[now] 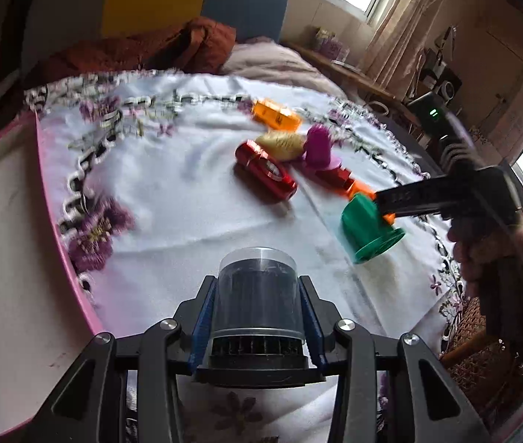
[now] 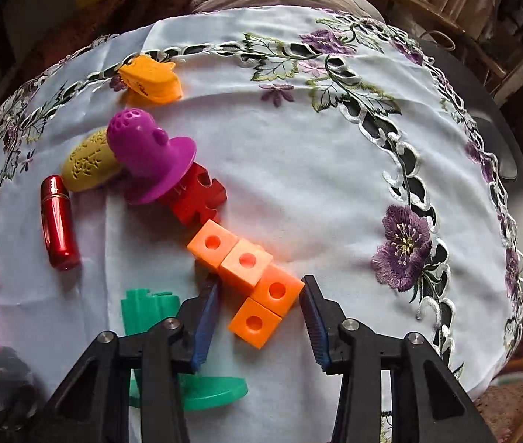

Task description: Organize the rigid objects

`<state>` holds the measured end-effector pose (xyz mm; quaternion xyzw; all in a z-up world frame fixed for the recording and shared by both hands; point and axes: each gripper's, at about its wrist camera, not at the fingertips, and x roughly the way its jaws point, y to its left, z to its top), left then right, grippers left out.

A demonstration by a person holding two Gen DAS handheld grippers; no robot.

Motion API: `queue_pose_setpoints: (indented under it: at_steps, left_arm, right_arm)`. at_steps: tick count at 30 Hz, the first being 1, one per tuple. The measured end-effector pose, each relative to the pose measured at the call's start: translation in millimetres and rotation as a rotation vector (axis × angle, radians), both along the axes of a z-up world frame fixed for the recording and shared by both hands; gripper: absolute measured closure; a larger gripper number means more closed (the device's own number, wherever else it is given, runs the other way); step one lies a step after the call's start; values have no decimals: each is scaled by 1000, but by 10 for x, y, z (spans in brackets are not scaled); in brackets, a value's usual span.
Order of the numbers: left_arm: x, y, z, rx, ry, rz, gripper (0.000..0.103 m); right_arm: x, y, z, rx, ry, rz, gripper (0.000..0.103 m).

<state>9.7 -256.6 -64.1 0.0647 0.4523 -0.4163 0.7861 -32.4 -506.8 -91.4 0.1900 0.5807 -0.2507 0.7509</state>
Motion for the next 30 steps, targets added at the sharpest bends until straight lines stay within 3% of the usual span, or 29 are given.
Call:
queue_pose_setpoints:
  at_steps: [3, 16, 23, 30]
  left_arm:
    - [-17, 65, 128, -25, -9, 14, 60]
    - [70, 582, 530, -39, -69, 168, 60]
    - [258, 1019, 505, -32, -50, 281, 60]
    - [581, 1735, 354, -18, -2, 460, 60]
  right_arm:
    - [-48, -69, -13, 47, -28, -29, 56]
    - [-78, 101, 18, -24, -26, -1, 58]
    - [-44, 85, 22, -33, -32, 1, 58]
    - [-34, 90, 10, -34, -27, 12, 57]
